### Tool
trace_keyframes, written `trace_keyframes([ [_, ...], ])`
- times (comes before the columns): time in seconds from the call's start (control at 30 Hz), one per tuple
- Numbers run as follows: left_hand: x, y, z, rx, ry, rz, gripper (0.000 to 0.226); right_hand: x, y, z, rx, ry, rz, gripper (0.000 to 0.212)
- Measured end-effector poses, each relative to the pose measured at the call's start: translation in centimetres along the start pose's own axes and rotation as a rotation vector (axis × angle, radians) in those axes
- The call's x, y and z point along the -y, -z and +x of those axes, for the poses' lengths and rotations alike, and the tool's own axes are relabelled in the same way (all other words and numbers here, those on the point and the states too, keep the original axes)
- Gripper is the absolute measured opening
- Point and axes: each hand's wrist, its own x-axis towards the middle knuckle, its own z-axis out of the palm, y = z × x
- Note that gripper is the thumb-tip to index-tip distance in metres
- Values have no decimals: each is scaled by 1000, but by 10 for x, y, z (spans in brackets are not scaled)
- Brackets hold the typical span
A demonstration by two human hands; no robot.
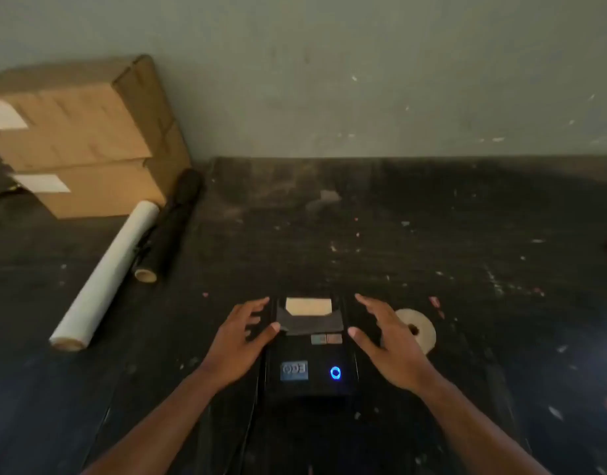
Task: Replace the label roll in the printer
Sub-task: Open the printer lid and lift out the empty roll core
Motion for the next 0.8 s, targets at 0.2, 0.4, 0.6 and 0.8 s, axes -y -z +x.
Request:
trace_keyframes([
  [0.2,52,-57,-64,52,256,-105,77,-37,-64,-61,89,-333,315,72],
  [0.4,65,-70,-84,80,300,-183,99,-47,-86,-72,100,-378,348,88],
  [0.6,78,-74,-96,45,267,-66,99,-52,-94,-77,62,-393,329,88],
  [0.8,78,-70,-94,34,240,-15,97,-52,-100,-80,11,-377,258,88],
])
